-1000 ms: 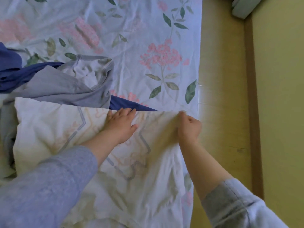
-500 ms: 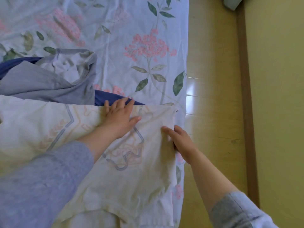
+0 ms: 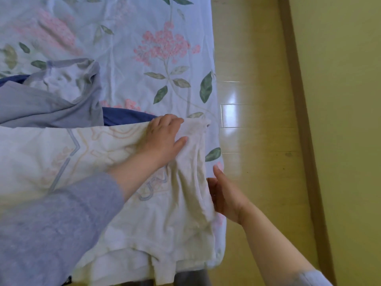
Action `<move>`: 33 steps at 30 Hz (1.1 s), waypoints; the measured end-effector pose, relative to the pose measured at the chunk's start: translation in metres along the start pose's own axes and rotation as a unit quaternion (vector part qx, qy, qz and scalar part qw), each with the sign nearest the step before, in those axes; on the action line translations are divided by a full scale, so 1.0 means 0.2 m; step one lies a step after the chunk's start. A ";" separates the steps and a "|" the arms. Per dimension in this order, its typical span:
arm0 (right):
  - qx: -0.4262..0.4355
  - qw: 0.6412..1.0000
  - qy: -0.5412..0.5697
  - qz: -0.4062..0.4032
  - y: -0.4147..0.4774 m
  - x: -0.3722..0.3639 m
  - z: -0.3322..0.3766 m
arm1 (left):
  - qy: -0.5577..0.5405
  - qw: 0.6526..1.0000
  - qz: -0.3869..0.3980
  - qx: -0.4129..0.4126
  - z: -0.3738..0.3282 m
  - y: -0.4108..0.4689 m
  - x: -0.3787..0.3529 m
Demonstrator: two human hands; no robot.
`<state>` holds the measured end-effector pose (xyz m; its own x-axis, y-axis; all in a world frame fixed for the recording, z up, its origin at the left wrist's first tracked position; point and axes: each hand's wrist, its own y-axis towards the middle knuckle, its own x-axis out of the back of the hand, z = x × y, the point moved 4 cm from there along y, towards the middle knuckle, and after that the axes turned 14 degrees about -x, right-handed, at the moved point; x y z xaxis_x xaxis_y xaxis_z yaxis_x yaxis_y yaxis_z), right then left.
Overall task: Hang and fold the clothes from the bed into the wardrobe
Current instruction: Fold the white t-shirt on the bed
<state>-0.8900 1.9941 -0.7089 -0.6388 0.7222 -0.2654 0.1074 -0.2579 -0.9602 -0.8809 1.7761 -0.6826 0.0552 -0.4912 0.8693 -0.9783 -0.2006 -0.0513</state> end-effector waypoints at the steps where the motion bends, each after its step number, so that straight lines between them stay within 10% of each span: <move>1: -0.009 1.000 0.010 -0.013 -0.01 0.01 -0.06 | -0.023 1.000 -0.009 -0.017 -0.05 -0.05 0.00; 16: 0.037 0.967 -0.219 -0.128 -0.05 -0.07 -0.54 | -0.083 0.979 0.133 0.128 -0.22 -0.23 -0.22; 33: 0.107 0.961 0.034 -0.252 -0.15 0.16 -0.74 | -0.050 0.975 0.217 -0.014 -0.28 -0.39 -0.32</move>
<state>-0.8013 2.1190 -0.7011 -0.5163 0.8288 0.2158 -0.3658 0.0144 -0.9306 -0.8183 1.8705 -0.7077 -0.3470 -0.6055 0.7162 -0.9191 0.0675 -0.3883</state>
